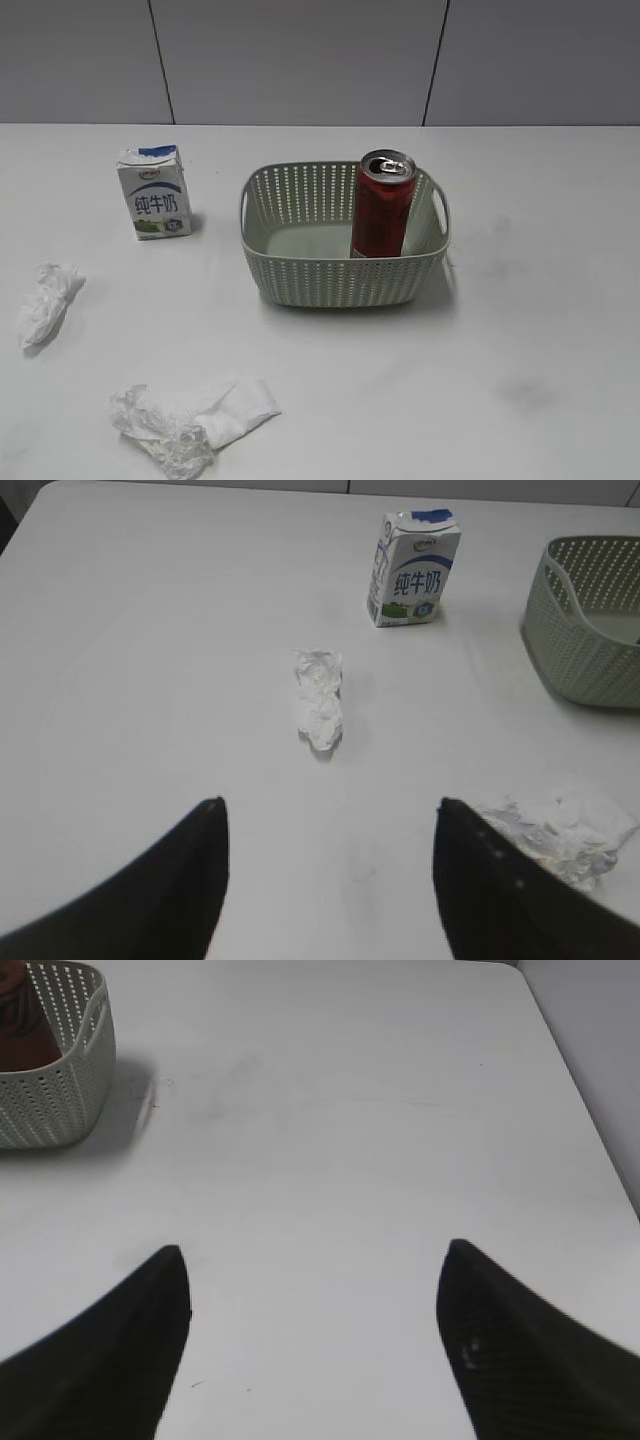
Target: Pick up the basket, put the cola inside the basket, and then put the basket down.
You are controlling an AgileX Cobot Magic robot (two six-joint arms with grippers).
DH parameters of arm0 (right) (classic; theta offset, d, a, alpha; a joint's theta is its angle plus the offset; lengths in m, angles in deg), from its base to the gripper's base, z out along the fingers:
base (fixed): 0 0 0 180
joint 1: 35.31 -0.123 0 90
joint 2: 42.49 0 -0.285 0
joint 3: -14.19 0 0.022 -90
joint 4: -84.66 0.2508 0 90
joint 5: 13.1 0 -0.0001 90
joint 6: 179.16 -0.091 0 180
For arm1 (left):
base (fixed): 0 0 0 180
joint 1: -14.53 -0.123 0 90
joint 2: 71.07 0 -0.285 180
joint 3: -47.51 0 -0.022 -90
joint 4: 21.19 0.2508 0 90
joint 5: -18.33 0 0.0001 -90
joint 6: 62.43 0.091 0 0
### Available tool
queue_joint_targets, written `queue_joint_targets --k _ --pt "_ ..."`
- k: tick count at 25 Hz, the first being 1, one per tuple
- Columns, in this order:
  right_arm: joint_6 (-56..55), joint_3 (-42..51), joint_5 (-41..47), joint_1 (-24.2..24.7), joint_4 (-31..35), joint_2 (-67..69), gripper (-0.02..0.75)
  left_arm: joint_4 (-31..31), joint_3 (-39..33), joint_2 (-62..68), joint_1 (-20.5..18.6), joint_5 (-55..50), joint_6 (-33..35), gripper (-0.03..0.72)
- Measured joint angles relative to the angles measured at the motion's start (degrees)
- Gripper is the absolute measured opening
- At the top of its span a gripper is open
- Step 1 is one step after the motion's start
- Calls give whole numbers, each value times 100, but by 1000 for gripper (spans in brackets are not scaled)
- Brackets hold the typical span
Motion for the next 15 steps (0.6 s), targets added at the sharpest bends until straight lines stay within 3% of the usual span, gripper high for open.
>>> queue_joint_targets --k 15 --pt "4 5 0 0 34 0 583 -5 0 -13 0 -5 4 493"
